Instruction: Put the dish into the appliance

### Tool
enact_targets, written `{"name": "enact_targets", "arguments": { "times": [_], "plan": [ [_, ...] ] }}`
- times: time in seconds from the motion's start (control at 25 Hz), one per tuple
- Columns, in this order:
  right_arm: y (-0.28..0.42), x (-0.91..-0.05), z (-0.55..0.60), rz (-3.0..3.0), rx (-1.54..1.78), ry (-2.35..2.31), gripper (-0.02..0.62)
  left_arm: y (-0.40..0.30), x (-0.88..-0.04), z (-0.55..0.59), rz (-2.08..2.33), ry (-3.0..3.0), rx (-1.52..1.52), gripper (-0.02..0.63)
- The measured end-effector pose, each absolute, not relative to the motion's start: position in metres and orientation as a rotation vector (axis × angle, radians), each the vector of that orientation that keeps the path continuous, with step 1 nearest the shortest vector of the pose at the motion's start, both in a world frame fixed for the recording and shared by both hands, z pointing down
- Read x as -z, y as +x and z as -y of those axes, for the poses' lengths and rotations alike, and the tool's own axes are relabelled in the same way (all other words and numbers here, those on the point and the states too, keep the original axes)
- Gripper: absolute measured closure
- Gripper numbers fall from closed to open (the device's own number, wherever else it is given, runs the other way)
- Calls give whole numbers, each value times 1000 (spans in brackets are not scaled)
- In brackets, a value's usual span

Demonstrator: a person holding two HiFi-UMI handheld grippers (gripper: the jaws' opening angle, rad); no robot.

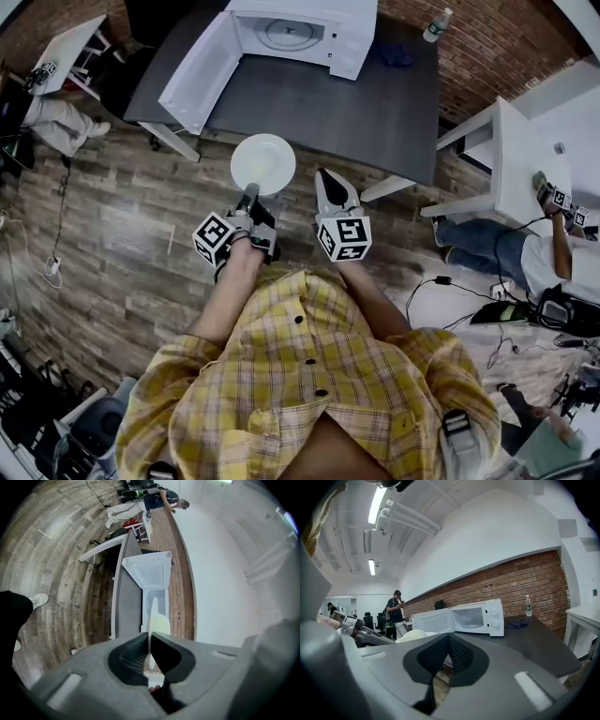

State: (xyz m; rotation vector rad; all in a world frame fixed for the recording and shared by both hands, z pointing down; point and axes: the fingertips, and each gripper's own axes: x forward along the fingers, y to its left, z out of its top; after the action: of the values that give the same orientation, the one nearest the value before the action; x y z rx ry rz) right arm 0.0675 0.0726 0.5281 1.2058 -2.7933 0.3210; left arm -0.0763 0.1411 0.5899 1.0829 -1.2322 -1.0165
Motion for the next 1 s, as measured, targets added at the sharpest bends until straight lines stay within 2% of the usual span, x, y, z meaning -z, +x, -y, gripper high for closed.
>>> {"name": "enact_targets", "arguments": {
  "times": [0.6, 1.0],
  "plan": [
    [-19, -507, 58, 2712, -351, 1412, 590, -169, -573, 14, 1132, 1187, 897, 595],
    [-28, -506, 92, 2628, -345, 1488, 591, -174, -578, 59, 1073, 1199, 844, 595]
  ]
}}
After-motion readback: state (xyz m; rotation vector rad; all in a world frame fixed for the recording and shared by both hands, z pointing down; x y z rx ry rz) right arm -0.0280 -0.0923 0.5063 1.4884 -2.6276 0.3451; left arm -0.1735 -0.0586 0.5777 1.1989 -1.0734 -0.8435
